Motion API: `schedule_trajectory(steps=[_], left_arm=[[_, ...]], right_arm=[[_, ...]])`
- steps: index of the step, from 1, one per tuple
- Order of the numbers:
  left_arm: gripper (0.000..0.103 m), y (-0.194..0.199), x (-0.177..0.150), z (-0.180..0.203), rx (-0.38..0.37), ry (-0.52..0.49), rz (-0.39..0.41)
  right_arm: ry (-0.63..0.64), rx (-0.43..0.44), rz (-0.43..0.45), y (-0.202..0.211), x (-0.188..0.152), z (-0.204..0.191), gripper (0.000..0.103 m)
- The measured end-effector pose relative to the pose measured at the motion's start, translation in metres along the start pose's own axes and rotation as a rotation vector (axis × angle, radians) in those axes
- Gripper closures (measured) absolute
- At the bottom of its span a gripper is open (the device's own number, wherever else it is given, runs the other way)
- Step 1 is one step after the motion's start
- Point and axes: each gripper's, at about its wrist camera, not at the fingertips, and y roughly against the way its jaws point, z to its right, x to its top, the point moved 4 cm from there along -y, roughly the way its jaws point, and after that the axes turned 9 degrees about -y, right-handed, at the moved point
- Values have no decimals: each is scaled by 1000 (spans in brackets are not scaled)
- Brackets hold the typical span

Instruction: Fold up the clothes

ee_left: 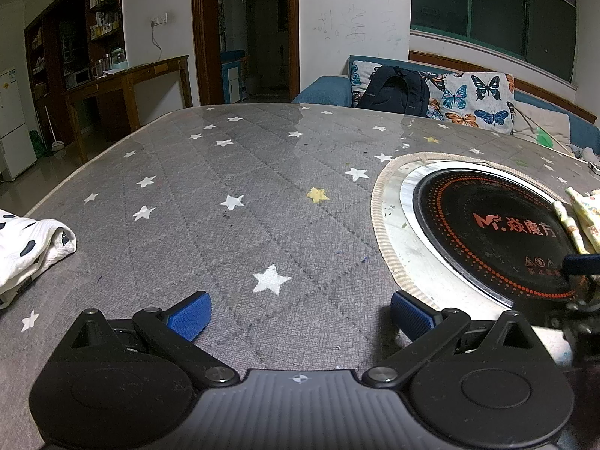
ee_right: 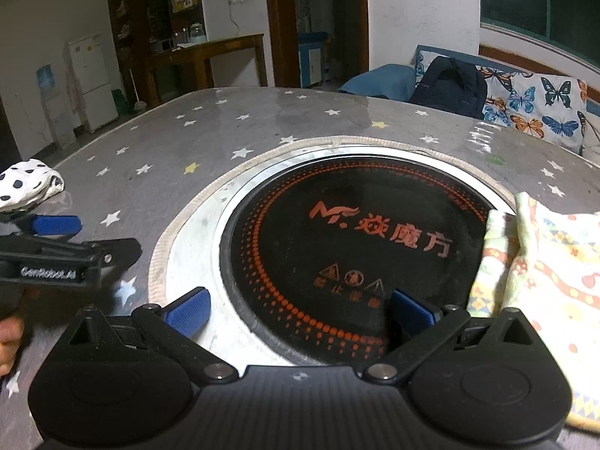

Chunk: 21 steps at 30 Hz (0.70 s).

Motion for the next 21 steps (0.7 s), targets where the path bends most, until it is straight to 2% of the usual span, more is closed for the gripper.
schedule_trajectory(steps=[12, 21], left_arm=[[0, 0, 0, 0, 0, 0, 0], [0, 0, 0, 0, 0, 0, 0]], right_arm=[[15, -68, 2, -27, 19, -2, 0], [18, -68, 16, -30, 18, -1, 0]])
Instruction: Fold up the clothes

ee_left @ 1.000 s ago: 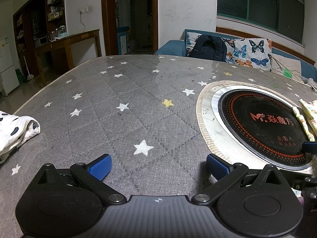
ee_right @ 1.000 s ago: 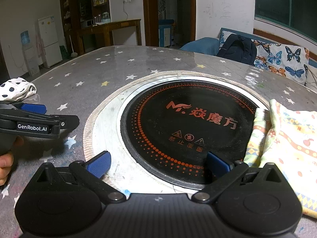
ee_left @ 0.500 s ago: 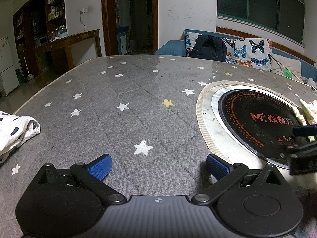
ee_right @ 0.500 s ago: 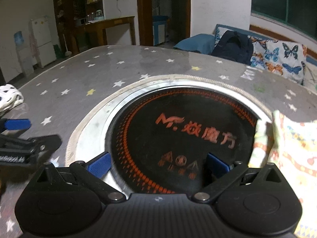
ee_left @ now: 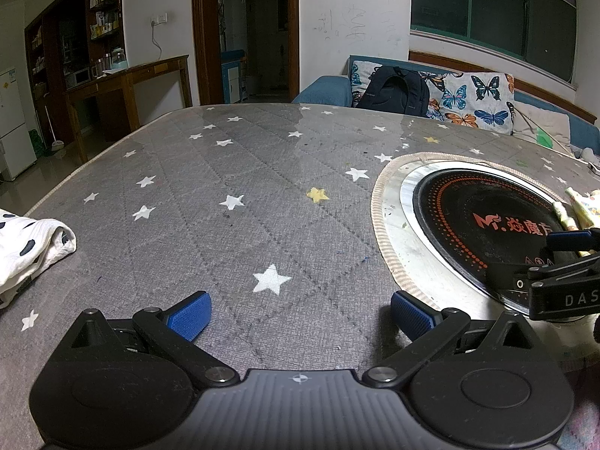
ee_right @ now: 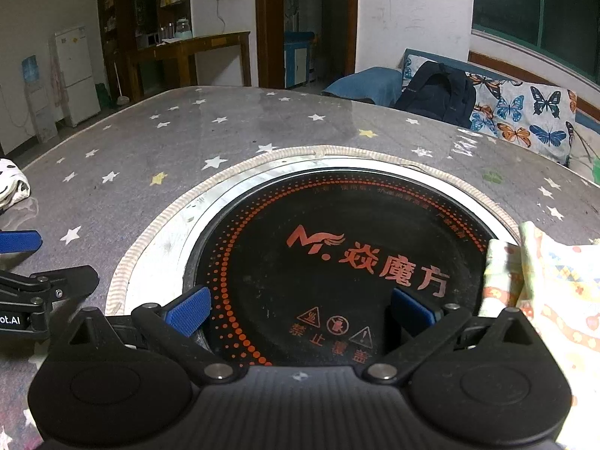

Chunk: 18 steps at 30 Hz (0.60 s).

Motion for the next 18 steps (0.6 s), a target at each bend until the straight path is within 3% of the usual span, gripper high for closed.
schedule_trajectory(steps=[18], left_arm=[[0, 0, 0, 0, 0, 1, 0]], right_arm=[[2, -1, 5, 1, 0, -1, 0]])
